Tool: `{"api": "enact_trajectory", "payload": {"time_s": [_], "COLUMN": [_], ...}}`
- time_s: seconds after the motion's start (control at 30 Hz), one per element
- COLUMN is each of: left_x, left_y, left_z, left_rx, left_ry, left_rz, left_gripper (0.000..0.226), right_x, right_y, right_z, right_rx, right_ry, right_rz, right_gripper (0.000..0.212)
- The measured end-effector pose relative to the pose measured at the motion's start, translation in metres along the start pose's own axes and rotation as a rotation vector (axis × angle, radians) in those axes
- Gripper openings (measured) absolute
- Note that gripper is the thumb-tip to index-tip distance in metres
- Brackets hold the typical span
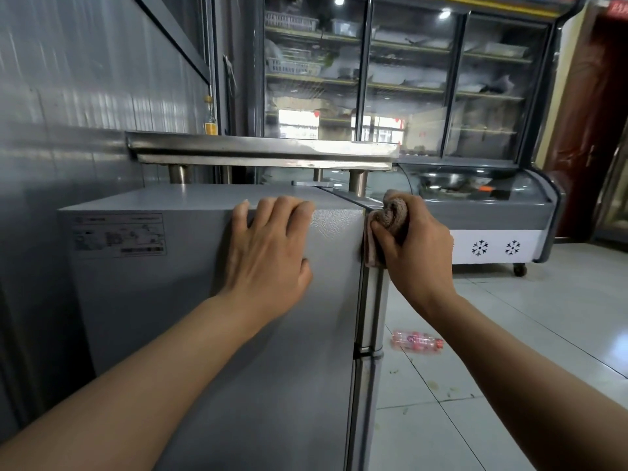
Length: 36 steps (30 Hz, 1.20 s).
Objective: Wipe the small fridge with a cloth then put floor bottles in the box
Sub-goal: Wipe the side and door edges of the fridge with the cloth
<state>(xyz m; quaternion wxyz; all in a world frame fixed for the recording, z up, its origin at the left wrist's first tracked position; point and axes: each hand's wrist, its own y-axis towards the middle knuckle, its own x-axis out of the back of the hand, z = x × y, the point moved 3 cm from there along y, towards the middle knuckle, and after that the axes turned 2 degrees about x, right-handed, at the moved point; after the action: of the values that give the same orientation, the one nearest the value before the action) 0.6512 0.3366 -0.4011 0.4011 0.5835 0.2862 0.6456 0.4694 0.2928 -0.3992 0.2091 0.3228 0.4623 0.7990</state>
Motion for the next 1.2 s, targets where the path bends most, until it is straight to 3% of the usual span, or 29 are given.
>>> {"api": "enact_trajectory", "payload": {"time_s": [0.3, 0.83, 1.2], "left_x": [0.003, 0.003, 0.01], "left_y": [-0.005, -0.006, 0.01], "left_z": [0.02, 0.008, -0.007], "left_rx": [0.028, -0.023, 0.101], "left_ry": [-0.021, -0.032, -0.029], "left_rz": [-0.037, 0.014, 0.0], "left_gripper": [0.068, 0.068, 0.038], "right_x": [-0.006, -0.002, 0.015], "right_y": [0.001, -0.007, 0.017], "right_z": [0.023, 0.01, 0.012], "right_rx": [0.081, 0.003, 0.237], "right_ry": [-0.069, -0.074, 0.023], "right_rz": [-0.08, -0.086, 0.136], "right_gripper": [0.028, 0.03, 0.016]}}
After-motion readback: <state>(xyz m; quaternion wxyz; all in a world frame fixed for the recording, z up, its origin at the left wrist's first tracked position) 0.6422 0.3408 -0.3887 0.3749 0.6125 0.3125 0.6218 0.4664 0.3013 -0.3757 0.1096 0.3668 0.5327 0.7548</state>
